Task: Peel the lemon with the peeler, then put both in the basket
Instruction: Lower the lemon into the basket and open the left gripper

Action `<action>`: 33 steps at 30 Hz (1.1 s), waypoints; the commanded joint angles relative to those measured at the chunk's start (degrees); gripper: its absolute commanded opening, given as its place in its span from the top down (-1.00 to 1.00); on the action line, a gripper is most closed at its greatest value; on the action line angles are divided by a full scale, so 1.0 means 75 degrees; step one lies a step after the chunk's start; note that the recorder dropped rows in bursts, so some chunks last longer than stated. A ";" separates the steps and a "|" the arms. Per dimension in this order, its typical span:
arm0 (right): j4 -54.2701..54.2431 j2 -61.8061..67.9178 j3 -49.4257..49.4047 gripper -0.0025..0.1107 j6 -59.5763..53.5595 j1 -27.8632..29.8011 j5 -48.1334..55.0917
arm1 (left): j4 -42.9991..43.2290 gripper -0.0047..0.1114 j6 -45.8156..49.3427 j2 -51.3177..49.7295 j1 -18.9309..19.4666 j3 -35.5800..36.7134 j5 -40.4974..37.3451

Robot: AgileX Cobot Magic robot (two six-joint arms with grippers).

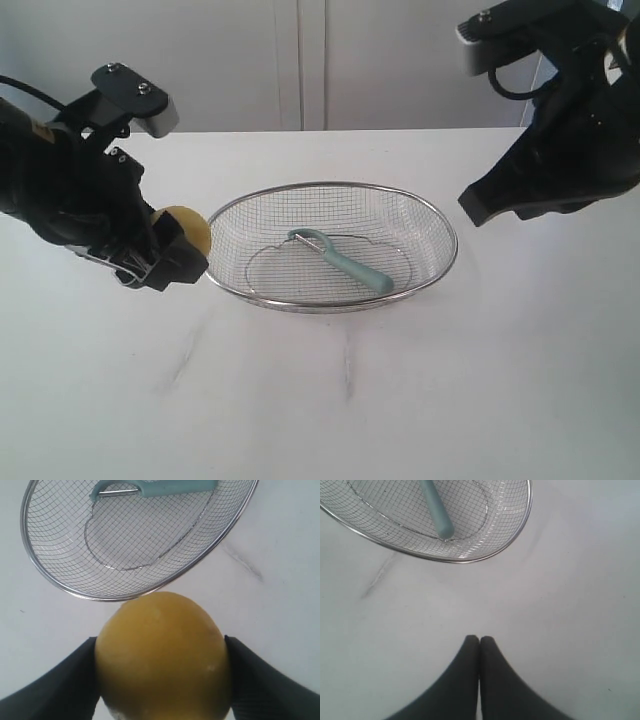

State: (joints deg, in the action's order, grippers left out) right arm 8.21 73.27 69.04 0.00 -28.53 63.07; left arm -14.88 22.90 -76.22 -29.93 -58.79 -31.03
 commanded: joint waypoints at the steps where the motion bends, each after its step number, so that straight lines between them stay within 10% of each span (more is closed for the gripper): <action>1: 0.0073 -0.0087 -0.0034 0.96 0.0000 0.0064 -0.0028 | -0.0343 0.92 -0.0048 -0.0019 -0.0008 -0.0098 0.0285; 16: 0.0073 -0.0087 -0.0034 0.96 0.0000 0.0064 -0.0057 | 0.2222 0.92 -0.2441 -0.4031 -0.0746 -0.5018 -0.1850; 33: 0.0073 -0.0087 -0.0034 0.96 0.0000 0.0064 -0.0041 | 0.2254 0.92 -0.2393 -0.6118 -0.0746 -0.5185 -0.0399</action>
State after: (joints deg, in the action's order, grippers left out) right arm 8.21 73.05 68.95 0.00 -28.53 62.96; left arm 2.35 5.23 -121.64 -35.16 -97.50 -35.02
